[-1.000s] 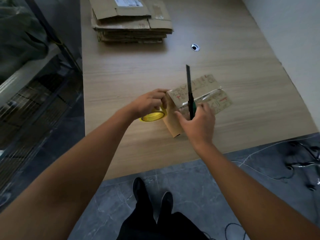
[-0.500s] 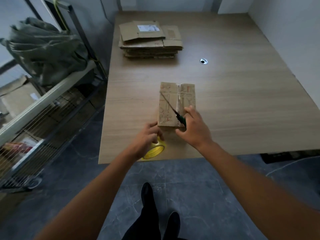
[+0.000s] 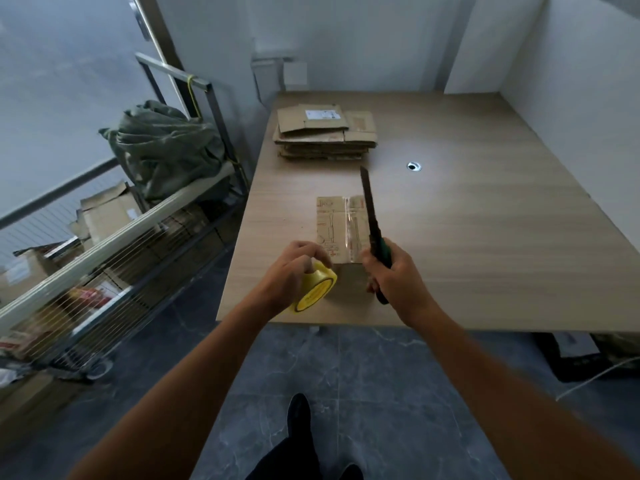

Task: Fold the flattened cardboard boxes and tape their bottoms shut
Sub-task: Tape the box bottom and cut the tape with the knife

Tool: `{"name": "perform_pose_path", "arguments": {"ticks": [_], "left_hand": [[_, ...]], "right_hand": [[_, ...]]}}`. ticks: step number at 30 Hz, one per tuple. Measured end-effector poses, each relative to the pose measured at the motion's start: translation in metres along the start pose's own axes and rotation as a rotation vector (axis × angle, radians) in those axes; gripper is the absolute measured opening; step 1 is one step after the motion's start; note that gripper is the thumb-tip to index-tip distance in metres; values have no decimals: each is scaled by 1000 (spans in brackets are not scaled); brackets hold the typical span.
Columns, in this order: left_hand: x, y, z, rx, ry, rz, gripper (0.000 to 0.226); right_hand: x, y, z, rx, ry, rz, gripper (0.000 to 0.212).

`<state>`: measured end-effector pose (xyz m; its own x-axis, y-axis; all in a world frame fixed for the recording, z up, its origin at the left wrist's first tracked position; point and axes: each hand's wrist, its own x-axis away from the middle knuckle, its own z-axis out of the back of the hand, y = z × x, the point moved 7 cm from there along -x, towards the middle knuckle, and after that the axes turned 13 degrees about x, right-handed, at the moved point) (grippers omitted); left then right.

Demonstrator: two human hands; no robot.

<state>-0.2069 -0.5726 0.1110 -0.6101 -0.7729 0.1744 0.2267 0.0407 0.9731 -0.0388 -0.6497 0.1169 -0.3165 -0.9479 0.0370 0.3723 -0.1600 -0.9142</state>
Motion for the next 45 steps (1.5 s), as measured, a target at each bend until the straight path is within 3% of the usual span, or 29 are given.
{"name": "perform_pose_path", "arguments": {"ticks": [4,10,14,18,22,26,28,33,40,45], "left_hand": [[2,27,-15,-7,-51,-52,37],[-10,48,-20,19,-134,-19,33],[-25,36,-12,-10,-197,64,44],[-33,18,0,194,-212,116,42],[-51,23,27,383,-160,-28,32],[-72,39,42,348,-194,-89,26],[-88,42,50,268,-197,-104,24],[-137,45,90,-252,-157,-219,21],[-224,25,102,-697,-152,-140,45],[-271,-16,94,-777,-108,-27,57]], "right_hand": [[10,-17,0,-97,-75,-69,15],[-10,-22,8,79,7,-95,24],[-30,-28,1,175,12,-97,26],[-45,-29,-2,-52,85,-204,16],[-58,-35,-10,-54,76,-225,13],[-81,-39,-1,29,190,-195,7],[-94,-38,8,85,258,-189,12],[-131,-11,43,-28,423,-276,21],[-192,53,53,18,366,-358,27],[-221,120,35,7,239,-510,27]]}}
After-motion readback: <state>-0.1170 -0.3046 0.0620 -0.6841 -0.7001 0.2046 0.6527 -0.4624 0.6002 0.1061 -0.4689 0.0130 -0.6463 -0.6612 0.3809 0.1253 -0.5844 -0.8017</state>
